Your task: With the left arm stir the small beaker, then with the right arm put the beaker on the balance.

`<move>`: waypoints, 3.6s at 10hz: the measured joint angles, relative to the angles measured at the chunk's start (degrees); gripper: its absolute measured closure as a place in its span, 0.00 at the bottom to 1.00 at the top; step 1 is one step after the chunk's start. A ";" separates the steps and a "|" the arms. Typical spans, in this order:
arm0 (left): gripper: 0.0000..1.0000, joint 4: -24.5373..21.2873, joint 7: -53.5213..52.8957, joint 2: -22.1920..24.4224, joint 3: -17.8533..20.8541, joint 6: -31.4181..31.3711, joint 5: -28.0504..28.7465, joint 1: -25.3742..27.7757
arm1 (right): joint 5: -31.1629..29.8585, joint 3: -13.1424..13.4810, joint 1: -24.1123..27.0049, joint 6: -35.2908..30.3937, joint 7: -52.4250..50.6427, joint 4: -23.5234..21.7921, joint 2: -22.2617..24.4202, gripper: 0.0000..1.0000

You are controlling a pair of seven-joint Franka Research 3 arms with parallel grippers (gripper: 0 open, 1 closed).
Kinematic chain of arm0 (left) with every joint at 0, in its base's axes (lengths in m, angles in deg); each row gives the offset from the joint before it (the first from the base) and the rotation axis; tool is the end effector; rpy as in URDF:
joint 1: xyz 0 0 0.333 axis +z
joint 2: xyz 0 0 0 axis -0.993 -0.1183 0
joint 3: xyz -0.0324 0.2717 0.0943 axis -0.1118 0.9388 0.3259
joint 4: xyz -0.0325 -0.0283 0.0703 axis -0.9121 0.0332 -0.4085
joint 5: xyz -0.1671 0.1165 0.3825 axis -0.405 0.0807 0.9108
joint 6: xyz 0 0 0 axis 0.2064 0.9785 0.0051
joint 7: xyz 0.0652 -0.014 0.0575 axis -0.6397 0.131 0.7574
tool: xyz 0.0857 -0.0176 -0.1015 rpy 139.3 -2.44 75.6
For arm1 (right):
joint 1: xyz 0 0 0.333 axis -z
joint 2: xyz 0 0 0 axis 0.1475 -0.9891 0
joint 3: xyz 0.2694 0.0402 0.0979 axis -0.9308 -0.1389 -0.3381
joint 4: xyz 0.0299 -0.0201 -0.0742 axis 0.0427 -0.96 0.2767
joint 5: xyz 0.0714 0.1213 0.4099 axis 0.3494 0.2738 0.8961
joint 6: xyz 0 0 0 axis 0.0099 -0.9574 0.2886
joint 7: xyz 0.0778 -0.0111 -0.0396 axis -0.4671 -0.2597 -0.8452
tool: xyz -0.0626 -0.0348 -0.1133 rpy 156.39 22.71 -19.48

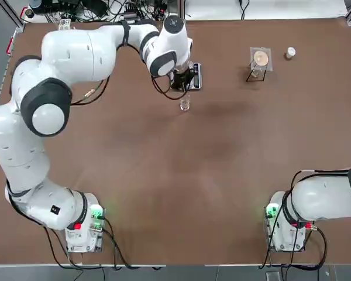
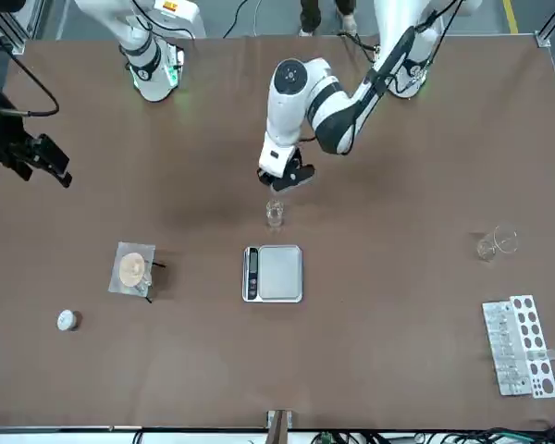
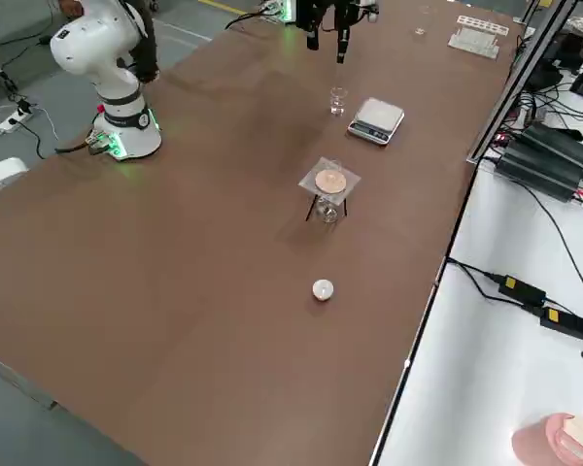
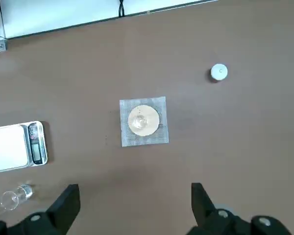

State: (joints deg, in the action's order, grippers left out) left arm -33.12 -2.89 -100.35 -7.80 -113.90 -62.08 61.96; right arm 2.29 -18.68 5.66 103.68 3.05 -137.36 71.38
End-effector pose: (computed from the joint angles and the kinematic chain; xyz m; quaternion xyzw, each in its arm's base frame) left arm 0.4388 -0.5481 0.2707 0.9785 0.1937 0.0227 0.0668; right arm 0.6036 0.0472 0.6014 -0.9938 0.0844 -0.0710 0.0138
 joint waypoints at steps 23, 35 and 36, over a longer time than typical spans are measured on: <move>0.92 3.16 3.13 -4.14 0.74 0.42 3.10 -1.16 | 0.00 -0.01 0.09 0.12 0.00 0.00 0.00 0.00; 0.92 6.52 3.17 -6.63 1.19 1.79 3.57 -1.20 | 0.00 -0.01 0.10 0.16 0.00 0.00 0.00 0.00; 0.92 6.53 3.18 -6.66 1.18 1.91 3.56 -1.30 | 0.00 -0.01 0.10 0.16 0.00 0.00 0.00 0.00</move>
State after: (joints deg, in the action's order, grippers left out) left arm -26.58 0.28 -107.01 -6.62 -111.98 -58.51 60.66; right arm 2.29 -18.69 5.76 103.84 3.05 -137.36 71.38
